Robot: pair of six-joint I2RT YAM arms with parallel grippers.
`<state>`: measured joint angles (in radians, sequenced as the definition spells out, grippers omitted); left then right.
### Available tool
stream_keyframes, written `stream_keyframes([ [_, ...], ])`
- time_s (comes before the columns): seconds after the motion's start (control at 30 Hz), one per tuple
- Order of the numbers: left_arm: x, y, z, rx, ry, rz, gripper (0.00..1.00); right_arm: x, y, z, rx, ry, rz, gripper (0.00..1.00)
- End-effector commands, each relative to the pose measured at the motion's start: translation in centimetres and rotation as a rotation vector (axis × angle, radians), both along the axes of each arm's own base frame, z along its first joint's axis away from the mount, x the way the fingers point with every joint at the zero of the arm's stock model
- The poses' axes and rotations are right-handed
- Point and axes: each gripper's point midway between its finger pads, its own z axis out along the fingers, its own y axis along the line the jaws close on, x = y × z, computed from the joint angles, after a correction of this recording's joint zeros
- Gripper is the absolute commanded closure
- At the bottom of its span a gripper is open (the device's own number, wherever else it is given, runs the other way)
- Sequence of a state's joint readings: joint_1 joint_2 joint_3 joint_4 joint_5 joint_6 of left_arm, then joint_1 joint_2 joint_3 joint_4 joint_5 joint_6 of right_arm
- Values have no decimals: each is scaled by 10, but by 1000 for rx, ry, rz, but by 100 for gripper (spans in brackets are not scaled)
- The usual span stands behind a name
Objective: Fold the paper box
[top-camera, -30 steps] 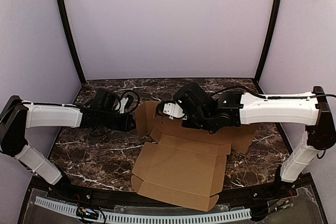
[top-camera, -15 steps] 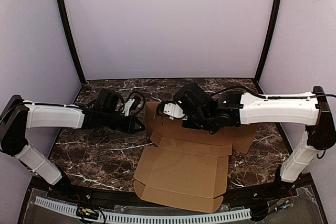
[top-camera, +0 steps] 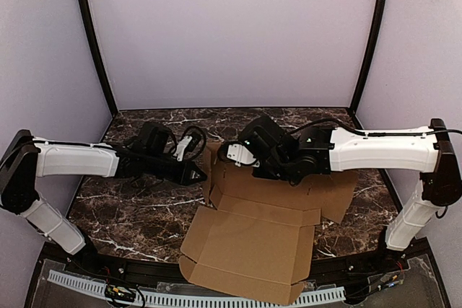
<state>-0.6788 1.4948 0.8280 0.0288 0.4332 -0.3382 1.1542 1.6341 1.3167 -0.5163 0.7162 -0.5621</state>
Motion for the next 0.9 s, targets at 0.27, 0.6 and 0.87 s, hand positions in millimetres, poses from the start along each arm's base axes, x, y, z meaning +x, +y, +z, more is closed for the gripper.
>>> stream_keyframes([
  [0.27,1,-18,10,-19,-17,-52,99,-18,3,-26,-20,88,39,100],
  [0.6,-39,-22,-11,-4,30,-81,99,-20,1,-29,-7,97,29,100],
  [0.87,-55,-4,-5,-19,10,-70,99,-28,-1,-35,-9,104,44,100],
])
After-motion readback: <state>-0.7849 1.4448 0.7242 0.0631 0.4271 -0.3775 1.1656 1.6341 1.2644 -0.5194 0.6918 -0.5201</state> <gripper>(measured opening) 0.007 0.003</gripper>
